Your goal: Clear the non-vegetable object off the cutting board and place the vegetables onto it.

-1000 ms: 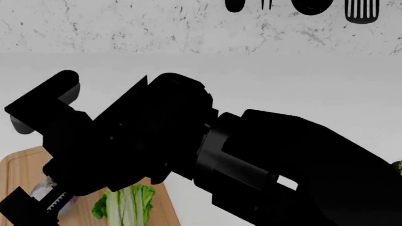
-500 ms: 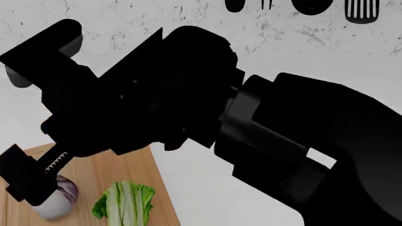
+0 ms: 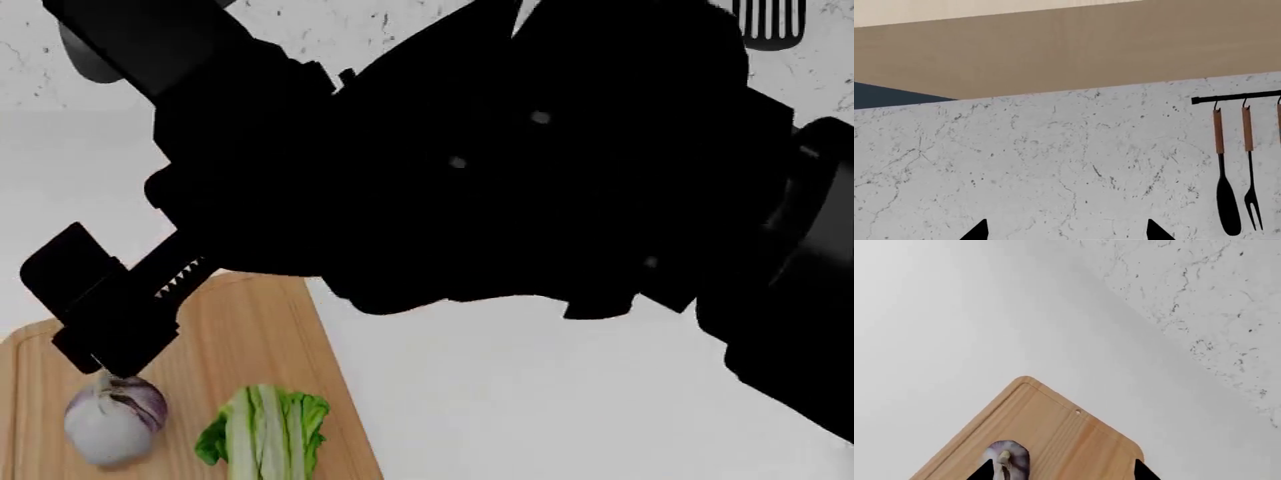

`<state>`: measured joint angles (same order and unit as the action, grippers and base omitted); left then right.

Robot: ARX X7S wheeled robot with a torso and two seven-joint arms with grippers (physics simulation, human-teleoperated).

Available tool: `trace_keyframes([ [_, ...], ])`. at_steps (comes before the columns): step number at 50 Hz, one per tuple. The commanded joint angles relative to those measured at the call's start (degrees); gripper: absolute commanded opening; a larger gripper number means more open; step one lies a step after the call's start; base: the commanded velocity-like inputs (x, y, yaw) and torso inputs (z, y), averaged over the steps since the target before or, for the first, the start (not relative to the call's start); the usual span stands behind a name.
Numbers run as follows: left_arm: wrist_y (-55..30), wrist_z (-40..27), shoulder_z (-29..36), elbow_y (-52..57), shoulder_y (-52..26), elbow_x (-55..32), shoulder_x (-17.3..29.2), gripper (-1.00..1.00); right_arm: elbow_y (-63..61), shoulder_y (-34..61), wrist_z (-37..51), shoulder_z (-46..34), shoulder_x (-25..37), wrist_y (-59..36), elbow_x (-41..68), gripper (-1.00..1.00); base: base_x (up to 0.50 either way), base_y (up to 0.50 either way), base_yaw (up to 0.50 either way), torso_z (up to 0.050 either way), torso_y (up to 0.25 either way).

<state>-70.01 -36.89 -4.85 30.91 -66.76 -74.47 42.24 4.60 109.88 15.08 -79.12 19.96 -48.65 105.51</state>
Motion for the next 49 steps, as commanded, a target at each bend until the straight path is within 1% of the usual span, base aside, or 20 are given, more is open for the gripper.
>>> trace_keyframes([
  [1, -0.22, -0.54, 0.50, 0.11, -0.83, -0.94, 0.01, 1.00, -13.11, 1.22, 12.51, 4.02, 9.20, 2.01, 6.37, 1.00, 0.00, 0.00, 0.00, 0.000, 0.000],
  [6, 0.06, -0.05, 1.33, -0.30, -1.29, -0.23, -0.16, 1.00, -19.77, 1.52, 19.85, 4.54, 13.73, 2.88, 7.68, 1.00, 0.00, 0.00, 0.00, 0.000, 0.000],
  [8, 0.20, 0.02, 1.54, -0.38, -1.33, -0.14, -0.35, 1.00, -21.45, 1.32, 20.67, 5.56, 15.37, 3.93, 8.61, 1.00, 0.00, 0.00, 0.00, 0.000, 0.000],
  [13, 0.06, -0.13, 1.64, -0.26, -1.81, -0.88, -0.33, 1.00, -27.92, 2.10, 26.21, 7.44, 19.51, 5.81, 12.35, 1.00, 0.00, 0.00, 0.00, 0.000, 0.000],
  [14, 0.18, -0.13, 1.90, -0.18, -1.78, -0.76, -0.61, 1.00, -30.81, 1.88, 29.10, 8.08, 21.13, 7.21, 12.24, 1.00, 0.00, 0.00, 0.00, 0.000, 0.000],
  [18, 0.80, 0.63, 3.05, -0.50, -1.78, 0.63, -1.17, 1.00, -35.55, 0.16, 32.78, 9.33, 24.63, 10.38, 13.33, 1.00, 0.00, 0.00, 0.00, 0.000, 0.000],
  [23, 1.44, 1.68, 3.29, -0.66, -1.05, 1.57, -0.65, 1.00, -41.52, -0.83, 37.50, 11.85, 28.49, 14.88, 13.72, 1.00, 0.00, 0.00, 0.00, 0.000, 0.000],
  [29, 1.49, 0.74, 3.04, 0.14, -0.15, 0.86, -0.80, 1.00, -48.44, -3.90, 44.40, 14.30, 32.39, 21.87, 12.10, 1.00, 0.00, 0.00, 0.00, 0.000, 0.000],
  [32, 1.35, 0.39, 2.98, 0.36, -0.13, 0.41, -0.70, 1.00, -51.87, -4.52, 47.69, 14.83, 33.49, 23.59, 11.87, 1.00, 0.00, 0.00, 0.00, 0.000, 0.000],
  [36, 1.27, -0.76, 1.50, 1.67, 1.20, -1.57, -0.20, 1.00, -55.31, -5.24, 51.22, 15.52, 35.48, 25.01, 10.20, 1.00, 0.00, 0.00, 0.00, 0.000, 0.000],
  [38, 1.45, -0.77, 1.20, 1.92, 1.78, -1.74, -0.04, 1.00, -56.44, -5.50, 52.15, 15.69, 36.52, 25.03, 9.26, 1.00, 0.00, 0.00, 0.00, 0.000, 0.000],
  [39, 1.25, -1.54, 0.55, 2.44, 2.04, -2.97, 0.13, 1.00, -57.68, -5.91, 52.78, 15.81, 36.89, 24.92, 7.42, 1.00, 0.00, 0.00, 0.00, 0.000, 0.000],
  [41, 1.26, -2.16, -0.37, 3.13, 2.62, -4.41, 0.44, 1.00, -59.34, -6.73, 53.16, 16.19, 37.88, 25.92, 7.24, 1.00, 0.00, 0.00, 0.00, 0.000, 0.000],
  [47, 2.07, -4.63, -4.97, 6.95, 8.32, -8.67, 2.04, 1.00, -63.23, -6.08, 56.29, 18.52, 41.70, 28.82, 9.18, 1.00, 0.00, 0.00, 0.00, 0.000, 0.000],
  [49, 2.14, -6.29, -6.86, 8.30, 9.78, -11.63, 3.10, 1.00, -64.52, -5.69, 58.29, 20.28, 42.58, 29.33, 11.18, 1.00, 0.00, 0.00, 0.00, 0.000, 0.000],
])
